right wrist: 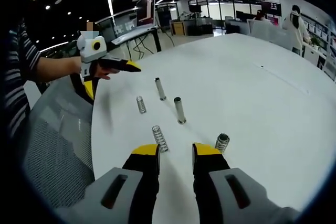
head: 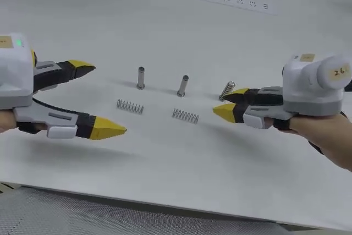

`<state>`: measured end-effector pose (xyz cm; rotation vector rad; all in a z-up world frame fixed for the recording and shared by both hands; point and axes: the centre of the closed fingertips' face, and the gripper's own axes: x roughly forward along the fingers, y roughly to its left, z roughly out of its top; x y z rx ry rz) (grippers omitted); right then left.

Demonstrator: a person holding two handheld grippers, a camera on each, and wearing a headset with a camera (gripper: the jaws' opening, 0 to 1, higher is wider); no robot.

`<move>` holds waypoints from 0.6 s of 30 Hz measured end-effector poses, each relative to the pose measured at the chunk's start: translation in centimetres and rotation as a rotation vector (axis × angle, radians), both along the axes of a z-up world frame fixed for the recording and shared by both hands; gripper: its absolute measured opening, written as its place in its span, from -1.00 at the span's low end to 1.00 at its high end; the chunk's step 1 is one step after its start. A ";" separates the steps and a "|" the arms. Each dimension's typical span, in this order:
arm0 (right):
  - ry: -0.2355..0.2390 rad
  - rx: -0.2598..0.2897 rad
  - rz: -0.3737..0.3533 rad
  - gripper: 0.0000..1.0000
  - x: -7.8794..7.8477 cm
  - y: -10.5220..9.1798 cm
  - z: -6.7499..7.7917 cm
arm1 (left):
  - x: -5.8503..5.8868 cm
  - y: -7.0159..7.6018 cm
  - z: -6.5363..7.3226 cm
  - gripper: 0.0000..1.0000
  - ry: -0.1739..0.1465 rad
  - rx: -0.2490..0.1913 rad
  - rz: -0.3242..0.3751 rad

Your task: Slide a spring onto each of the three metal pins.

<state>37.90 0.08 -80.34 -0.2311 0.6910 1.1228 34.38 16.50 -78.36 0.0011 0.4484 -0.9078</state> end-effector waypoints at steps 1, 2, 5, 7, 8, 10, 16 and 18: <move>0.000 -0.001 0.007 -0.55 -0.1 0.3 0.0 | 0.0 0.0 0.0 0.87 -0.001 0.002 -0.001; -0.008 -0.013 0.026 -0.55 -0.2 0.6 -0.1 | 0.0 0.0 0.0 0.87 -0.003 0.003 -0.001; -0.019 -0.033 0.056 -0.55 -0.4 1.3 -0.4 | 0.0 0.1 0.0 0.86 -0.002 0.003 0.002; -0.022 -0.036 0.077 -0.55 -0.7 1.9 -0.5 | 0.0 0.2 -0.1 0.86 -0.001 0.007 0.003; -0.023 -0.041 0.086 -0.55 -0.8 2.1 -0.5 | 0.0 0.2 -0.1 0.86 0.000 0.007 0.003; -0.031 -0.054 0.108 -0.56 -0.9 2.6 -0.8 | 0.0 0.3 -0.1 0.86 0.000 0.007 0.004; -0.038 -0.071 0.160 -0.56 -1.5 4.0 -1.3 | -0.1 0.2 0.0 0.86 0.000 0.005 0.003; -0.036 -0.078 0.171 -0.57 -1.7 4.2 -1.6 | -0.1 0.1 0.0 0.86 0.001 0.005 0.001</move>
